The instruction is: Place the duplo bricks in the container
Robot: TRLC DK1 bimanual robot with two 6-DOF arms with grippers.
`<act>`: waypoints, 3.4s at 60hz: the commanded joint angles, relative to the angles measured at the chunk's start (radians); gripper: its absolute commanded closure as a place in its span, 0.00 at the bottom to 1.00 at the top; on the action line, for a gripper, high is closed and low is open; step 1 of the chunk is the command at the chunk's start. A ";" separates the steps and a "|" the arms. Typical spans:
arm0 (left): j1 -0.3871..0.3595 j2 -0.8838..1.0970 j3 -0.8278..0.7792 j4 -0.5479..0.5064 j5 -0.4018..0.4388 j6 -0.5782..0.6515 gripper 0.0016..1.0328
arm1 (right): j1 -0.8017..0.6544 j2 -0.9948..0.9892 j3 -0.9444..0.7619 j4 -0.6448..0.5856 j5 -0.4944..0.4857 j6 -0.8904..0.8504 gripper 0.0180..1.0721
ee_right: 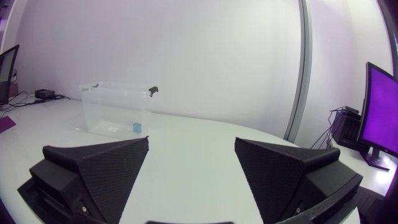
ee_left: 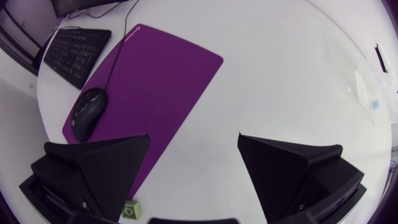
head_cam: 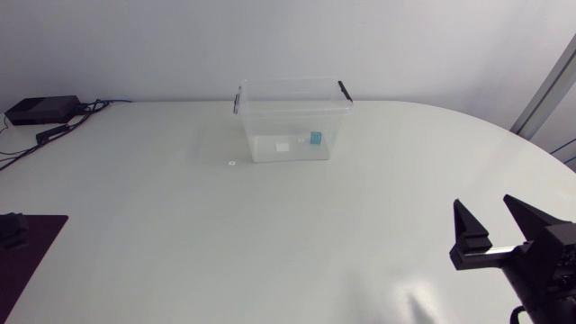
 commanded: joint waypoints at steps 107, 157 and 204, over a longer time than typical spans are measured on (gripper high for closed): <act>0.462 0.284 -0.040 -0.063 -0.171 0.198 0.04 | 0.002 -0.007 -0.020 0.009 -0.008 -0.013 0.05; 0.468 0.427 -0.032 -0.045 -0.226 0.293 0.46 | 0.002 -0.007 -0.020 0.007 -0.008 -0.013 0.05; 0.393 0.343 0.109 -0.167 0.016 0.353 0.72 | 0.002 -0.007 -0.020 0.009 -0.008 -0.013 0.05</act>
